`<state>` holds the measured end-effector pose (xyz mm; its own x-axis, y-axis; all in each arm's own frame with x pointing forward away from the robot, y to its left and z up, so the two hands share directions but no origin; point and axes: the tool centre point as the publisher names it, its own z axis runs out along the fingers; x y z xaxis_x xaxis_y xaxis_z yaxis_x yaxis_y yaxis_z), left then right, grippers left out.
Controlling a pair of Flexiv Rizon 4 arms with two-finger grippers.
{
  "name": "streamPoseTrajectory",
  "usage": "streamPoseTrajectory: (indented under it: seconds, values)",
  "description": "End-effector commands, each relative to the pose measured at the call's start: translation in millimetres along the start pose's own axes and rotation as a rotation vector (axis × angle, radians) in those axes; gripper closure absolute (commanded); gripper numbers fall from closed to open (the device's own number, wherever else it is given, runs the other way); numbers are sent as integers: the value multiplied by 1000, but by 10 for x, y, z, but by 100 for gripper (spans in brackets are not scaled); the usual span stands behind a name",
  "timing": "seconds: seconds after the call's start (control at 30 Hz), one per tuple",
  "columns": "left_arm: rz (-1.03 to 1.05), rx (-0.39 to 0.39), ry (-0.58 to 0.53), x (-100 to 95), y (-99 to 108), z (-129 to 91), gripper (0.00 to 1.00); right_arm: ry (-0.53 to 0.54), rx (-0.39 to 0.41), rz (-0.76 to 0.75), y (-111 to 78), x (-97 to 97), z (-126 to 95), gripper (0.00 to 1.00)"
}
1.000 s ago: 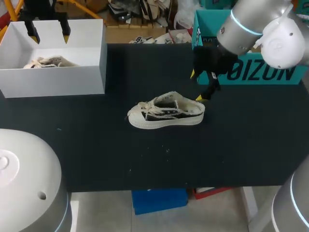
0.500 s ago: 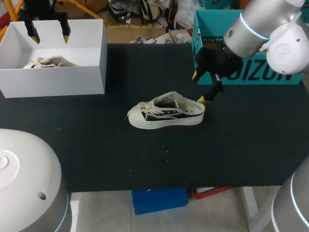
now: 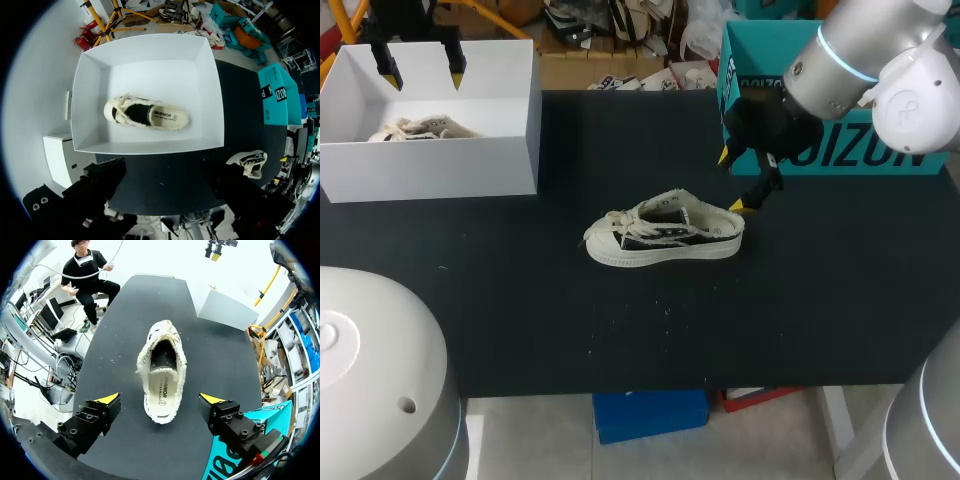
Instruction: Take the shoe out of the shoebox, open the shoe tongue, remove and reinsert the insole, then place the shoe into the shoebox
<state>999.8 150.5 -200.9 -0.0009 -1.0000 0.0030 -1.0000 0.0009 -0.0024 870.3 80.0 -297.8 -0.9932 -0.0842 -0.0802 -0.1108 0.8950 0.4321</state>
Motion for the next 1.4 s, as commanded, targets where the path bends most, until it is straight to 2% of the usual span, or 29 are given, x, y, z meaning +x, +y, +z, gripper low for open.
streamPoseTrajectory:
  seconds: [0.03,0.23,0.47,0.9,1.4]
  values:
    - [0,-2,-1,1,0,-5,0,0,1,1,8,-6,15,0]
    - [0,-2,-1,1,0,-5,0,-8,-61,17,-92,46,61,0]
    - [0,-2,-1,1,0,-5,0,-17,-125,63,-226,-30,125,0]
    - [0,-2,-1,1,0,-5,0,27,-190,99,-443,-117,569,0]
    - [0,-2,-1,1,0,-5,0,59,-265,157,-528,-60,958,0]
